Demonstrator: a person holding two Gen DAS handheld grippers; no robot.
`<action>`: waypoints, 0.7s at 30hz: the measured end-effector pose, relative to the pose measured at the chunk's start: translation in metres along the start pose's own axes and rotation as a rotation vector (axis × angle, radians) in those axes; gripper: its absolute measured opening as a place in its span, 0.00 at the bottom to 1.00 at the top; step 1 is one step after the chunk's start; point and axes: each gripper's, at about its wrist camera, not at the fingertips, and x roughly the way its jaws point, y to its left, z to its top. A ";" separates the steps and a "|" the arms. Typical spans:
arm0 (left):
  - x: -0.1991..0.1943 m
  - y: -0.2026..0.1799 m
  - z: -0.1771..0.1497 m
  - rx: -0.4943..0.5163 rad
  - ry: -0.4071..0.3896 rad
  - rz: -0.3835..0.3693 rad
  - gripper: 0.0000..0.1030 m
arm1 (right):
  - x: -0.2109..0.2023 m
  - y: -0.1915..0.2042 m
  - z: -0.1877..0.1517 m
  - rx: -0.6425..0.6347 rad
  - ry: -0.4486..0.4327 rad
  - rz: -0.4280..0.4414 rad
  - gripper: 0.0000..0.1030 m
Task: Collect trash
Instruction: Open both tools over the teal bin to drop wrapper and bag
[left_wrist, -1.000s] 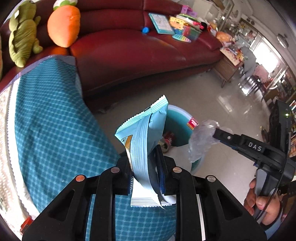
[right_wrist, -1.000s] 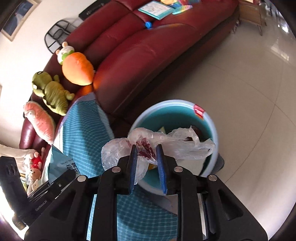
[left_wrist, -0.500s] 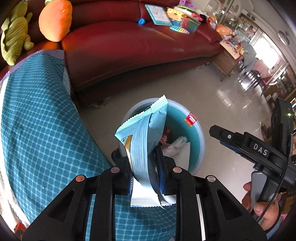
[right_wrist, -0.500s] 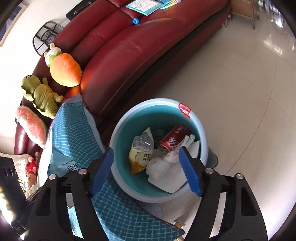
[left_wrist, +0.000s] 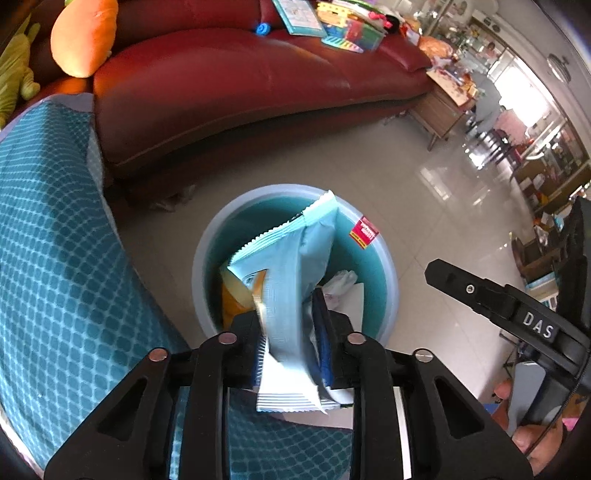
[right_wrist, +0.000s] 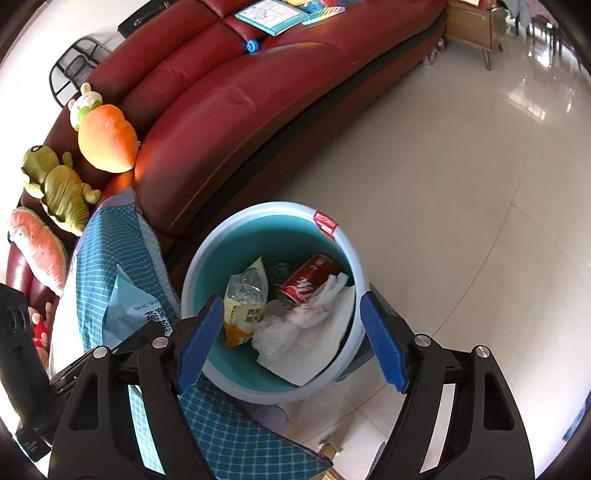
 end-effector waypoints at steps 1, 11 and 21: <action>0.003 -0.001 0.001 0.005 0.000 0.000 0.34 | 0.000 0.000 0.000 0.000 -0.001 -0.004 0.71; -0.003 0.001 -0.006 0.032 -0.021 0.053 0.85 | 0.004 0.003 0.000 -0.004 0.011 -0.026 0.71; -0.027 0.020 -0.020 -0.002 -0.023 0.072 0.89 | -0.001 0.022 -0.009 -0.051 0.036 -0.048 0.75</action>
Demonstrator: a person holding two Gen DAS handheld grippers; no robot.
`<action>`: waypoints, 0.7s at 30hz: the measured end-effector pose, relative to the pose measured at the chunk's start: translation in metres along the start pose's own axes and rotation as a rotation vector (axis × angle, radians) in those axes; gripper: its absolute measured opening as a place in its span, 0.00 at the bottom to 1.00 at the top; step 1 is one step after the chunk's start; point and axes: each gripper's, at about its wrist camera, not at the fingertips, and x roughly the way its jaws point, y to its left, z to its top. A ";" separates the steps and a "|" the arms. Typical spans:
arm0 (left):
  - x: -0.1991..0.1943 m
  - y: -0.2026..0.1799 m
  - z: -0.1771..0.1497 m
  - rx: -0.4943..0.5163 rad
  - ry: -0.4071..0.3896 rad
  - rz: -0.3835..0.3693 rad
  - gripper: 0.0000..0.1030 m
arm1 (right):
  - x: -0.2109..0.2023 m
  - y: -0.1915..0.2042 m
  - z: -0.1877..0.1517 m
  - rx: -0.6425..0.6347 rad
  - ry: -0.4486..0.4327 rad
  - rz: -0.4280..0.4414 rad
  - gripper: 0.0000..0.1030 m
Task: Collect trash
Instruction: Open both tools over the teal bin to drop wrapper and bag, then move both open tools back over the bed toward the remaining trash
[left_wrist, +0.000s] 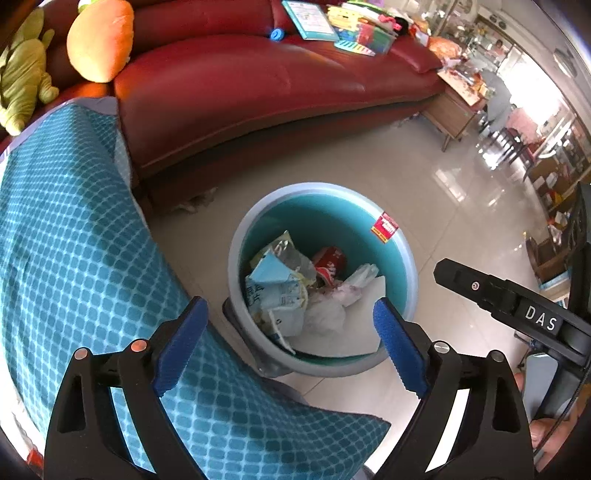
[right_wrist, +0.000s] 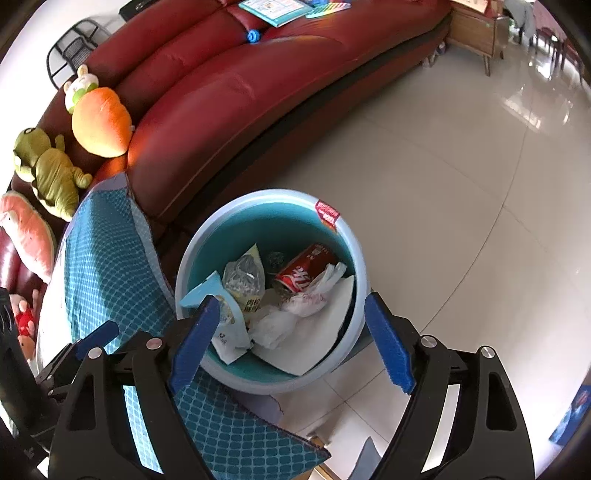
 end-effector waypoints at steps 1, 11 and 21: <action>-0.004 0.003 -0.002 -0.005 -0.004 0.003 0.89 | -0.001 0.002 -0.001 -0.002 0.001 0.004 0.75; -0.044 0.027 -0.021 -0.041 -0.034 0.019 0.89 | -0.015 0.031 -0.020 -0.033 -0.002 0.032 0.75; -0.090 0.077 -0.061 -0.105 -0.064 0.056 0.89 | -0.026 0.079 -0.056 -0.091 0.023 0.087 0.75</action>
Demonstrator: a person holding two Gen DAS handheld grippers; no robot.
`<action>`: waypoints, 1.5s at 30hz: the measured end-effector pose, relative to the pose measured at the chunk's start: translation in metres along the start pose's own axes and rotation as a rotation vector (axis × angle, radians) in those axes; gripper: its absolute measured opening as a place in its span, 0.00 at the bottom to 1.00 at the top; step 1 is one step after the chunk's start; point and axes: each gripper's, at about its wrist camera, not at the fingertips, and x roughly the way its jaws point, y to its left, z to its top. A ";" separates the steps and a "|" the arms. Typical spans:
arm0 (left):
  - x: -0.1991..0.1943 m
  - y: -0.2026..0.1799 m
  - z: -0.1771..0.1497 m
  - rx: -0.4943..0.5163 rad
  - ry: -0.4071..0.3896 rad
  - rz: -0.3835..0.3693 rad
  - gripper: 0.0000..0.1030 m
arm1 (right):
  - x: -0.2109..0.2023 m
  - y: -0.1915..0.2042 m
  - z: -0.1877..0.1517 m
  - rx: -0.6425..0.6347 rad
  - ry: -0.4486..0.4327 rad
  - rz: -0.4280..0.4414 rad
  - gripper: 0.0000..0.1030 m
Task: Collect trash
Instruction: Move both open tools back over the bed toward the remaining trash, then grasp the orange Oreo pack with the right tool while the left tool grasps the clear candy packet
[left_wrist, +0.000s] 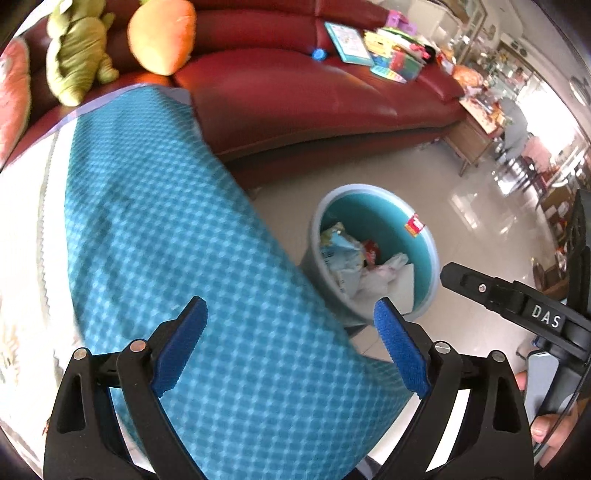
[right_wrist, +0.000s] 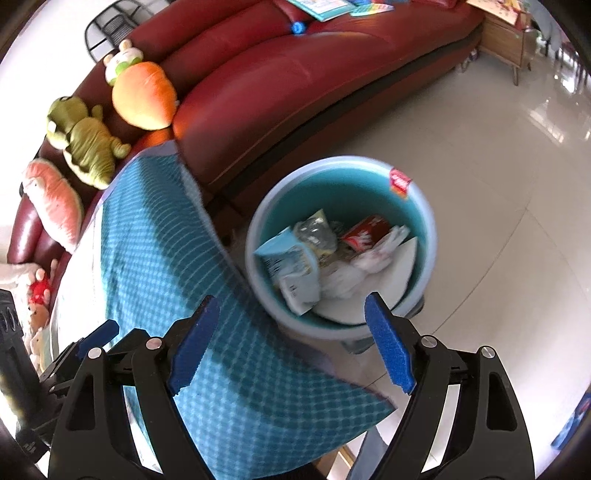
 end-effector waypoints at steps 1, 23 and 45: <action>-0.003 0.005 -0.002 -0.006 -0.002 0.002 0.89 | -0.001 0.007 -0.004 -0.012 0.002 0.003 0.75; -0.094 0.153 -0.070 -0.216 -0.096 0.086 0.91 | 0.004 0.159 -0.073 -0.261 0.088 0.079 0.75; -0.147 0.295 -0.150 -0.470 -0.140 0.212 0.92 | 0.086 0.291 -0.173 -0.560 0.430 0.173 0.75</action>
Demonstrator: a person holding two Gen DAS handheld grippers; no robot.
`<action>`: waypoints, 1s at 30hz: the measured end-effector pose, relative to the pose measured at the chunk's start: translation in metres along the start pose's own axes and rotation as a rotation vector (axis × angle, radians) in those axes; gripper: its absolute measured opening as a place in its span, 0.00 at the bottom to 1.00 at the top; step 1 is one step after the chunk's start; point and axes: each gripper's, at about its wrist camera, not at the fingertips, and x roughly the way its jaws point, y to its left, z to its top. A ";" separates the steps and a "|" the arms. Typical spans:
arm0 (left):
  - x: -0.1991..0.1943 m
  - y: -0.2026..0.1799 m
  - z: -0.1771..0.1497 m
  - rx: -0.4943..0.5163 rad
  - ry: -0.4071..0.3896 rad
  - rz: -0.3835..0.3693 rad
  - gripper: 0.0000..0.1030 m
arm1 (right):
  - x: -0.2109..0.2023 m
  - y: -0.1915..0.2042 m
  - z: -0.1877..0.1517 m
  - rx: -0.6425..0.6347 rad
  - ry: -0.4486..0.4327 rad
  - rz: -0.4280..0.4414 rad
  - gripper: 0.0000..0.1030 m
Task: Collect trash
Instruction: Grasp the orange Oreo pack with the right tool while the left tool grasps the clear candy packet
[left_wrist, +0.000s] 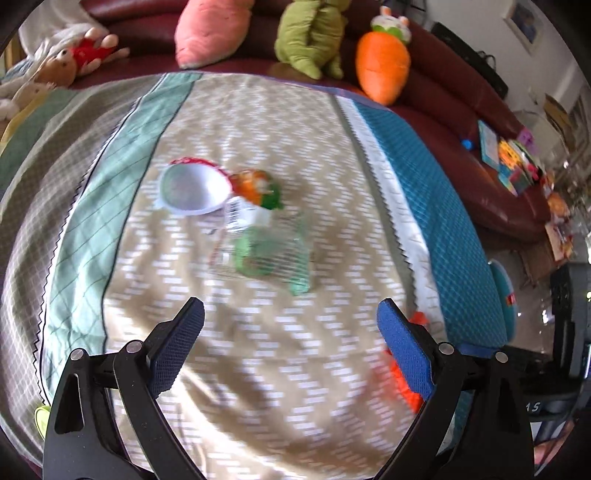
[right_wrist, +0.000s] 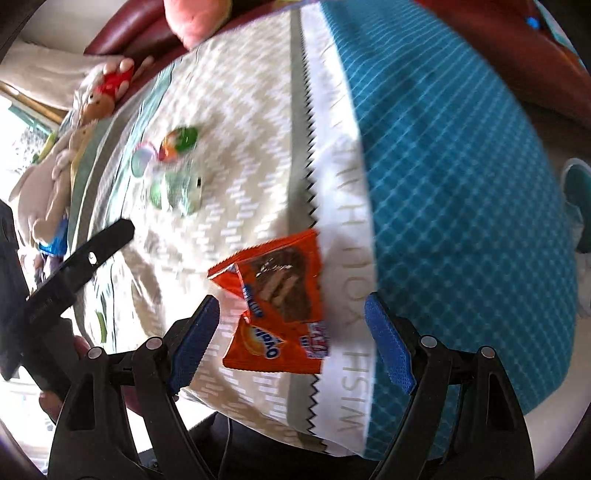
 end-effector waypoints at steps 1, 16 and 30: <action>0.001 0.004 0.000 -0.008 0.002 0.005 0.92 | 0.003 0.001 0.001 -0.002 0.006 -0.002 0.75; 0.031 0.035 0.024 -0.087 0.022 0.045 0.92 | 0.016 0.015 0.006 -0.071 -0.010 0.038 0.40; 0.073 0.017 0.038 -0.030 0.030 0.081 0.79 | -0.021 -0.033 0.034 0.044 -0.128 0.041 0.40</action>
